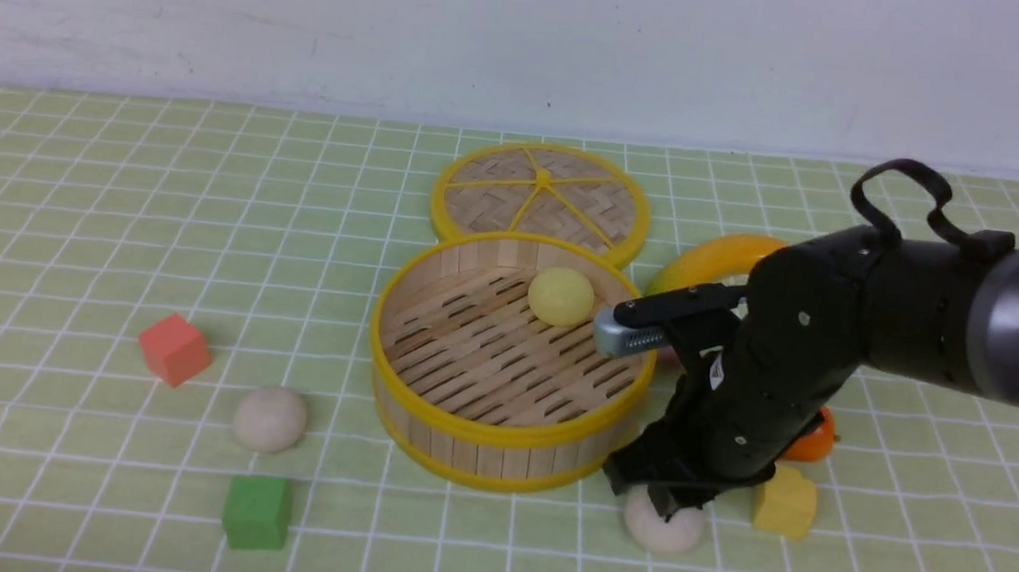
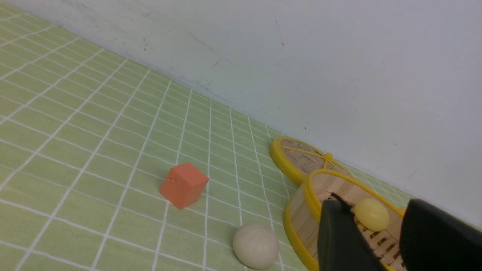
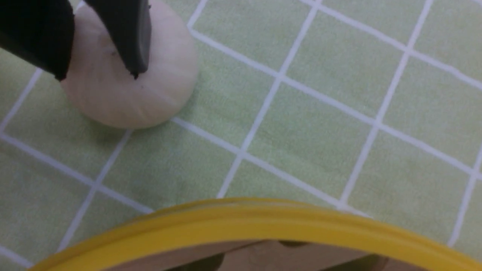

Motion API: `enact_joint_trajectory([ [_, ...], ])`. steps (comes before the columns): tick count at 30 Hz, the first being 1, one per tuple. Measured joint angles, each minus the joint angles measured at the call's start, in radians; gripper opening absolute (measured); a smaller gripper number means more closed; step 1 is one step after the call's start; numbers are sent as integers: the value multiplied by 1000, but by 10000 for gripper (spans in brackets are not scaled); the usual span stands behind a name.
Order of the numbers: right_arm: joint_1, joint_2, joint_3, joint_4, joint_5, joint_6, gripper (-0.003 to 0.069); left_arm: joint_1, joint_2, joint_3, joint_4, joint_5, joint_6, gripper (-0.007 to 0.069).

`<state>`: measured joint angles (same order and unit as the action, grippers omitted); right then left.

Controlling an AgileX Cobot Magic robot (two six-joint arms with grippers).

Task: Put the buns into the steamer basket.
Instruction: Use the right arm to grab a steamed stuffed bun, then use the right arm to put the steamed stuffed bun into the steamer

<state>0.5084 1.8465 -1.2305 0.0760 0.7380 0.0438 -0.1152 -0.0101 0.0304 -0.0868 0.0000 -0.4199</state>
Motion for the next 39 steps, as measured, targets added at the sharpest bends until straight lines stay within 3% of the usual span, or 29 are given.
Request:
enact_joint_trajectory([
  [10, 0, -21, 0, 0, 38, 1, 0, 0, 0, 0, -2, 0, 0, 238],
  [20, 0, -160, -170, -11, 123, 27, 0, 0, 0, 0, -3, 0, 0, 238],
  [28, 0, -89, -235, -13, -127, 27, 0, 0, 0, 0, -3, 0, 1, 238],
  [39, 0, 84, -235, -101, -232, 125, 48, 0, 0, 0, -3, 0, 3, 238],
])
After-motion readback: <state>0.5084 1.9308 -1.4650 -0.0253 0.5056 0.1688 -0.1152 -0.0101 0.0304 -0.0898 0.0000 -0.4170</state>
